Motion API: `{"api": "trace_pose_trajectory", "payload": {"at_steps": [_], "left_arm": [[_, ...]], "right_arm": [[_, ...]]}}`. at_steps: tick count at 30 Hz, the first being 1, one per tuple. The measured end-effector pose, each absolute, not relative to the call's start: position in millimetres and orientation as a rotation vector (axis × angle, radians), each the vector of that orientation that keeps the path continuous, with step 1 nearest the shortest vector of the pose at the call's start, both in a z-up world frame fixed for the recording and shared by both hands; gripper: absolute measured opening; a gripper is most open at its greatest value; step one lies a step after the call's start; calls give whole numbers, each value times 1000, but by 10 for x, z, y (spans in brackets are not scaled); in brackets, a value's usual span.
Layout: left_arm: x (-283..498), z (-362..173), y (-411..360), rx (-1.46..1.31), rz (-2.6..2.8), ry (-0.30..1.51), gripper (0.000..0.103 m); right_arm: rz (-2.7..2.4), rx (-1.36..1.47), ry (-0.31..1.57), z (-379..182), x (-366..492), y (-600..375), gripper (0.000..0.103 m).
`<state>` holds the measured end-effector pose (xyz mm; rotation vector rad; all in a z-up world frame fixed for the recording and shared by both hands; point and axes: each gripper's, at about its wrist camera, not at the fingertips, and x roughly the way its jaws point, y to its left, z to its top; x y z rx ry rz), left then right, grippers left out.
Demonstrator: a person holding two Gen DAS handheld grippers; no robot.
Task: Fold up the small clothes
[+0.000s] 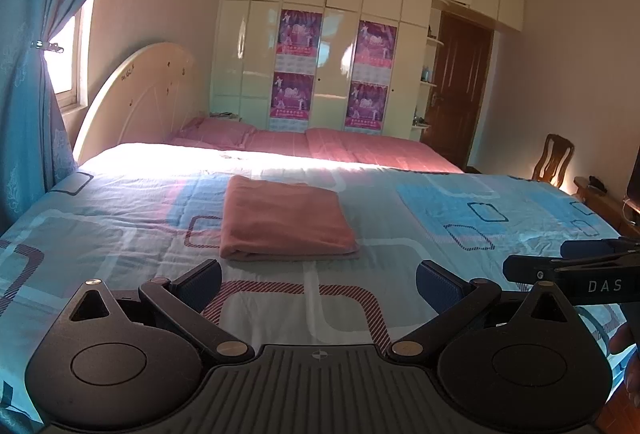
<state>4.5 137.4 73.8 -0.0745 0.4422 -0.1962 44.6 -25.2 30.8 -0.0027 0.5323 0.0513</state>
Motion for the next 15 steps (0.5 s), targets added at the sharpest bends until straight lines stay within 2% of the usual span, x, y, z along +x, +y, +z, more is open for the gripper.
{"api": "trace_pose_trajectory", "payload": {"at_steps": [15], "left_arm": [[50, 729, 1373, -67, -195, 441, 102]], "right_arm": [[54, -3, 531, 317, 449, -263, 101]]}}
